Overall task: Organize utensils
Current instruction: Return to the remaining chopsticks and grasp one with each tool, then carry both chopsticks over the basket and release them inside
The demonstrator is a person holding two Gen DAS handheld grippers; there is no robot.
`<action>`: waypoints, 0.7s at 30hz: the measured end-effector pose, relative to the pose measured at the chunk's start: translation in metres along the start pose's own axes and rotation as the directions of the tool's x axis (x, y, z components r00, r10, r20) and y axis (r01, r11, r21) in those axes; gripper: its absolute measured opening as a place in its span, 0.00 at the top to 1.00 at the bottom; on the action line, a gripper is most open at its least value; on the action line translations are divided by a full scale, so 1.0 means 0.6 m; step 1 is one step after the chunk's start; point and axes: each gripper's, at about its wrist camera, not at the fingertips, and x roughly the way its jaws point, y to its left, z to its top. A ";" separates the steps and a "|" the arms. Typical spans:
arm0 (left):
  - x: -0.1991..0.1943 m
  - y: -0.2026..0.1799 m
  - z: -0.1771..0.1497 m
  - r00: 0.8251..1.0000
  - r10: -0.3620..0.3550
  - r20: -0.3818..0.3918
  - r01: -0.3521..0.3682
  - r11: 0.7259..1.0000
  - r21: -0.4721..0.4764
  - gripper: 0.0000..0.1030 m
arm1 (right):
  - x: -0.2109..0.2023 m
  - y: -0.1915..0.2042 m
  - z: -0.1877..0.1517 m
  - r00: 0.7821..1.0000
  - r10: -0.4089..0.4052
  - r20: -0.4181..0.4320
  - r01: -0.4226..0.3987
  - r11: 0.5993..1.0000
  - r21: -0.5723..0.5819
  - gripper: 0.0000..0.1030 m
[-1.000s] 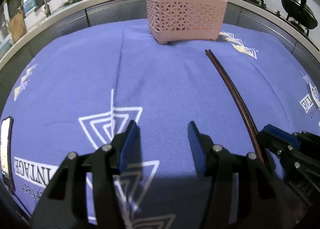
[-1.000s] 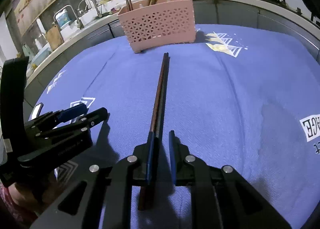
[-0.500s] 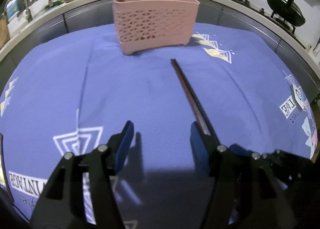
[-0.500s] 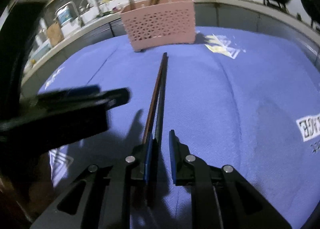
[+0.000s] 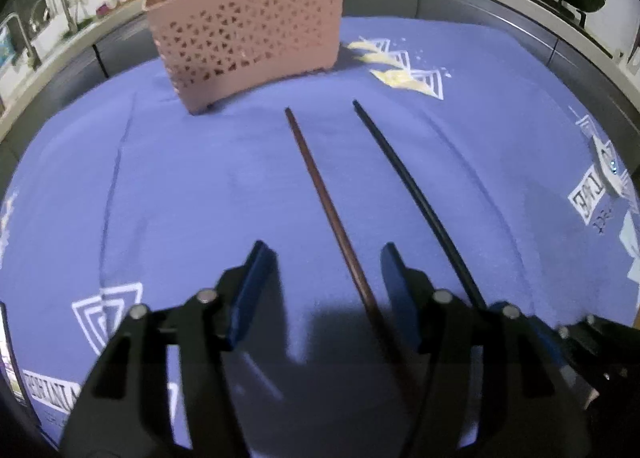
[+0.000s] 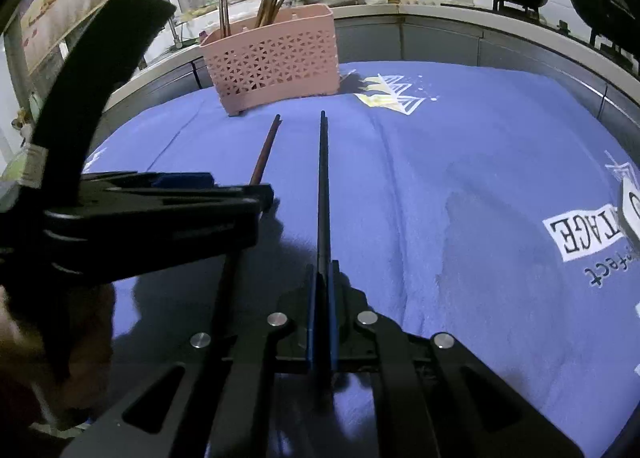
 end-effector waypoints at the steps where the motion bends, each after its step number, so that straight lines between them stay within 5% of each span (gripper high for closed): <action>1: -0.001 0.001 -0.001 1.000 -0.010 0.006 0.010 1.000 0.006 0.70 | -0.001 0.000 -0.001 1.000 0.008 -0.003 -0.008 1.000 0.004 0.94; 2: -0.002 0.003 -0.002 1.000 -0.031 0.003 0.031 0.999 0.013 0.88 | -0.002 0.000 0.000 1.000 0.019 -0.007 -0.019 1.000 0.008 0.94; 6: -0.011 0.026 -0.020 0.998 -0.055 0.000 0.055 0.998 -0.002 0.94 | 0.001 -0.006 0.005 0.998 0.063 -0.026 -0.062 0.997 0.047 0.93; 14: -0.053 0.113 -0.088 0.996 -0.088 -0.012 0.087 0.994 -0.059 0.94 | 0.013 -0.004 0.030 0.994 0.089 -0.056 -0.086 0.995 0.052 0.93; 21: -0.043 0.122 -0.061 0.996 -0.077 -0.042 0.075 0.997 -0.031 0.86 | 0.060 -0.007 0.097 0.989 0.118 -0.084 -0.113 0.992 0.056 0.91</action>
